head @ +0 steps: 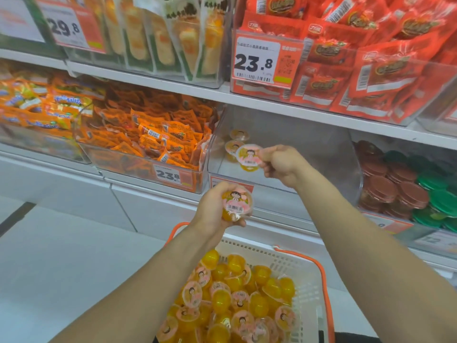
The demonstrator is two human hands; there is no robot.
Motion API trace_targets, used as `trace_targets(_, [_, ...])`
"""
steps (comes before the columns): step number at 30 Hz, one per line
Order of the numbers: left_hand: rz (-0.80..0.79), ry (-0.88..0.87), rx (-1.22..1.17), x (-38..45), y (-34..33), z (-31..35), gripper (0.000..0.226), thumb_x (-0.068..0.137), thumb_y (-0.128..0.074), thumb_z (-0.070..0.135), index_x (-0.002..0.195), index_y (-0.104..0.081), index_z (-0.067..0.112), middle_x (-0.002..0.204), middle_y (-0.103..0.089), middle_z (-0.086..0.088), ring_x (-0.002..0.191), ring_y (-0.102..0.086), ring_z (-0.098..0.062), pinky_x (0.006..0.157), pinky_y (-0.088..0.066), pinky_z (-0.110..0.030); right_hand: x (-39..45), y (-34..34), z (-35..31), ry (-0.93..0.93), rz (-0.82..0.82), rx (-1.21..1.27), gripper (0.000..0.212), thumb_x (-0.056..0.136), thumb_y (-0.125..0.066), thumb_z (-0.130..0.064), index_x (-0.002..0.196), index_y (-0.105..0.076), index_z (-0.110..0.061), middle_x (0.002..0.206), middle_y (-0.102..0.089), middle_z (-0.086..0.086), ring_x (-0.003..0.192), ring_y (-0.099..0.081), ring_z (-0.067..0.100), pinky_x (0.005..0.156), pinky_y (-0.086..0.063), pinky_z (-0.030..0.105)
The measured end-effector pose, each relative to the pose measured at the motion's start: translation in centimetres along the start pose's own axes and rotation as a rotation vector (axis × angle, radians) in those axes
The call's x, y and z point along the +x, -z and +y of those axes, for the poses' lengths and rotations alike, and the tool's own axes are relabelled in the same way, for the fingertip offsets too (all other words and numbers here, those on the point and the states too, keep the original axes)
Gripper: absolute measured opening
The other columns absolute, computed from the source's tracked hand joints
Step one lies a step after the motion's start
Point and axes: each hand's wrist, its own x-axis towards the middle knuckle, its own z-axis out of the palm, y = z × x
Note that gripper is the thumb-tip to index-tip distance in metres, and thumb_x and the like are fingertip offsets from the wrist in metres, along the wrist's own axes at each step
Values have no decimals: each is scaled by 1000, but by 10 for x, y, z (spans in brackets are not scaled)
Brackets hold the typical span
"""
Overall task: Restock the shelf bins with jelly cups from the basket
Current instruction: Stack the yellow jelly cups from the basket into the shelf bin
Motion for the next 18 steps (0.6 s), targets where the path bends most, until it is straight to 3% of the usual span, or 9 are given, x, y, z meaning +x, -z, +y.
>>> trace_targets(5, [66, 13, -31, 4, 9, -2, 24, 94, -49, 18, 96, -63, 0, 76, -65, -16, 64, -65, -28, 44, -47, -28, 45, -28, 23, -266, -65, -249, 29, 105, -44, -10, 77, -52, -11, 67, -46, 3, 53, -39, 9, 44, -39, 16])
trace_targets(13, [121, 6, -57, 12, 7, -5, 21, 92, -50, 15, 86, -64, 1, 76, -65, -18, 63, -63, -31, 41, -46, -28, 58, -46, 24, -297, -74, -241, 27, 104, -50, -15, 78, -55, -8, 76, -59, 4, 64, -55, 10, 66, -49, 22])
trace_targets(15, [93, -1, -92, 11, 3, -5, 20, 86, -54, 15, 89, -63, -2, 81, -62, -21, 64, -62, -32, 42, -46, -28, 59, -48, 23, -279, -56, -204, 27, 102, -52, -14, 77, -56, -7, 73, -59, 5, 62, -55, 11, 63, -50, 23])
trace_targets(18, [59, -25, -155, 10, -1, -2, 40, 65, -60, 23, 95, -63, -3, 82, -62, -22, 60, -62, -32, 43, -44, -28, 57, -49, 21, -242, -45, -190, 27, 102, -54, -14, 76, -57, -6, 70, -58, 6, 60, -54, 12, 57, -51, 23])
